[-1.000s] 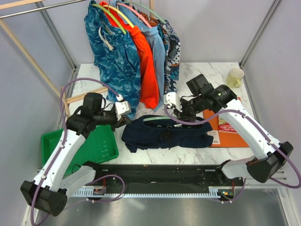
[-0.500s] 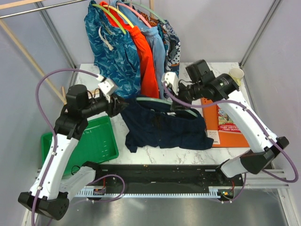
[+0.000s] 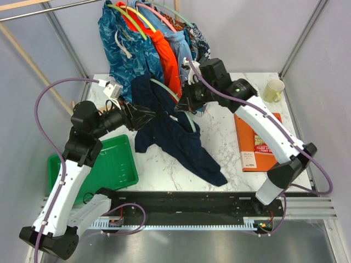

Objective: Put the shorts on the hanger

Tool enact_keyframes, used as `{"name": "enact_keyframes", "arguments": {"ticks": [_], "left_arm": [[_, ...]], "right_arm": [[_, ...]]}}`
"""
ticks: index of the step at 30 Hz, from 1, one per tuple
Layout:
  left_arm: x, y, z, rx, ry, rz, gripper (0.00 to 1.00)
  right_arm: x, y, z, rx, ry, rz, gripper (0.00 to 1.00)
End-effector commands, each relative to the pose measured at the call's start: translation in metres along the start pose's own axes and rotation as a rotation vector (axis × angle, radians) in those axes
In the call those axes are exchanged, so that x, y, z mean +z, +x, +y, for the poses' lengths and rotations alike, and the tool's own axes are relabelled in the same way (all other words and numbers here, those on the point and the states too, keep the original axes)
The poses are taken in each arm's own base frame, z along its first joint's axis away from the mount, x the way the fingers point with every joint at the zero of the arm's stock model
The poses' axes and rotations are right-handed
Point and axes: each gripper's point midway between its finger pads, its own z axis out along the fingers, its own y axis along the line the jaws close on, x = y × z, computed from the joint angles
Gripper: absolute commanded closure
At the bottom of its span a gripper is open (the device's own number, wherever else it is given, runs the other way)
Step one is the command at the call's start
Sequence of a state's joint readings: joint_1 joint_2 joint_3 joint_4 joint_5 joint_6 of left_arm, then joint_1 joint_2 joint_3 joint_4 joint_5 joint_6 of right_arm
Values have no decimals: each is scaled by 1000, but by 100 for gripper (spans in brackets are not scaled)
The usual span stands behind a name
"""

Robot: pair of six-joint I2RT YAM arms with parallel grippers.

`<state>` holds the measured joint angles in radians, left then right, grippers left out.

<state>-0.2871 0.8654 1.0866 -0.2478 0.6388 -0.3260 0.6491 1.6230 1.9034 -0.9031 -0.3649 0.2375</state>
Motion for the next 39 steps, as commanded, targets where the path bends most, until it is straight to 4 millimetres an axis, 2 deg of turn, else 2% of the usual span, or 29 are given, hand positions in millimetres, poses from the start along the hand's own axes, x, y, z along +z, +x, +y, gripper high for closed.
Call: {"name": "enact_keyframes", "arguments": {"ticks": [1, 3, 4, 8, 11, 12, 15, 21, 25, 30, 36, 39], "left_arm": [[1, 14, -17, -143, 86, 22, 52], [0, 24, -20, -166, 104, 44, 52], [-1, 25, -23, -165, 116, 48, 51], [-1, 40, -17, -207, 96, 77, 52], [-3, 52, -13, -225, 72, 89, 53], [-3, 61, -10, -237, 61, 104, 52], [-3, 71, -2, -235, 31, 112, 52], [1, 85, 13, -244, -44, 119, 52], [3, 93, 32, -246, -141, 118, 52], [6, 98, 34, -290, -142, 116, 54], [8, 100, 40, -391, -184, 112, 61], [9, 106, 46, -441, -214, 124, 69]], "right_arm": [[15, -70, 44, 142, -76, -239, 100], [30, -73, 43, 165, -28, -257, 100], [36, -74, 49, 167, -35, -267, 100], [65, -68, 52, 204, 7, -264, 100], [75, -69, 57, 184, 58, -291, 100], [75, -73, 58, 182, 72, -308, 100], [80, -77, 64, 170, 99, -333, 100], [89, -81, 73, 158, 154, -381, 100], [94, -79, 82, 148, 163, -391, 100], [101, -79, 87, 153, 165, -400, 100], [106, -75, 88, 150, 169, -394, 100], [105, -75, 90, 149, 166, -394, 100]]}}
